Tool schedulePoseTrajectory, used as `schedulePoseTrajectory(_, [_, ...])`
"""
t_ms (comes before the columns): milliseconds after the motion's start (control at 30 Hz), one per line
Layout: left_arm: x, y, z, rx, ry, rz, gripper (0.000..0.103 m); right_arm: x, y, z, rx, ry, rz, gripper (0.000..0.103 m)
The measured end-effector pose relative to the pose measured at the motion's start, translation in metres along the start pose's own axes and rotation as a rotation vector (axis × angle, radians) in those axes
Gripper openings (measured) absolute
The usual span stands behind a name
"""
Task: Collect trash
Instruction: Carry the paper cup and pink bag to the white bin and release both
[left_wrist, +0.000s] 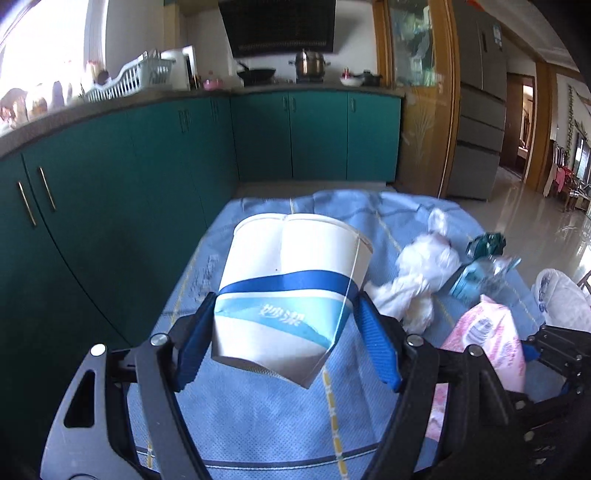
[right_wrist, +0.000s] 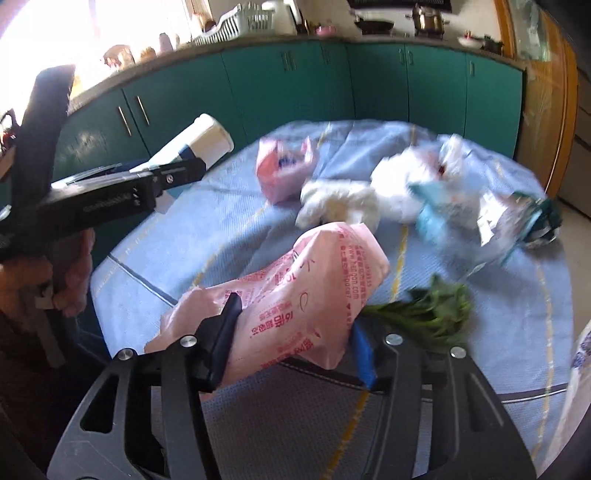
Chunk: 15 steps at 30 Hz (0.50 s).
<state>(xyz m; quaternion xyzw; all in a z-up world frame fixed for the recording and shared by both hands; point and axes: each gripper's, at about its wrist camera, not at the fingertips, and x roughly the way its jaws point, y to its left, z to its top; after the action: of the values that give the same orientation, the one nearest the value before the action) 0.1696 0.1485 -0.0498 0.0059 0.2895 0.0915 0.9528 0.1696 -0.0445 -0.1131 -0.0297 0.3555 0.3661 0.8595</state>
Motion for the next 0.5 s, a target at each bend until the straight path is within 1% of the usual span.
schedulePoseTrajectory(67, [-0.010, -0.009, 0.005, 0.001, -0.049, -0.001, 0.074, -0.018, -0.008, 0.002, 0.014, -0.055, -0.010, 0.054])
schedulePoseTrajectory(100, [-0.014, -0.013, 0.008, -0.001, -0.063, -0.016, 0.075, -0.029, -0.013, 0.002, 0.020, -0.086, -0.026, 0.054])
schedulePoseTrajectory(167, [-0.019, -0.025, 0.011, 0.000, -0.073, -0.061, 0.075, -0.050, -0.024, 0.003, 0.020, -0.147, -0.098, 0.054])
schedulePoseTrajectory(233, [-0.020, -0.043, 0.013, 0.021, -0.073, -0.093, 0.075, -0.073, -0.041, 0.002, 0.047, -0.198, -0.149, 0.054])
schedulePoseTrajectory(300, [-0.020, -0.061, 0.015, 0.041, -0.073, -0.118, 0.075, -0.094, -0.059, -0.001, 0.083, -0.236, -0.196, 0.054])
schedulePoseTrajectory(333, [-0.022, -0.073, 0.016, 0.055, -0.073, -0.143, 0.075, -0.105, -0.070, -0.004, 0.102, -0.253, -0.229, 0.054])
schedulePoseTrajectory(500, [-0.027, -0.126, 0.016, 0.105, -0.076, -0.227, 0.075, -0.147, -0.121, -0.025, 0.208, -0.298, -0.347, 0.054])
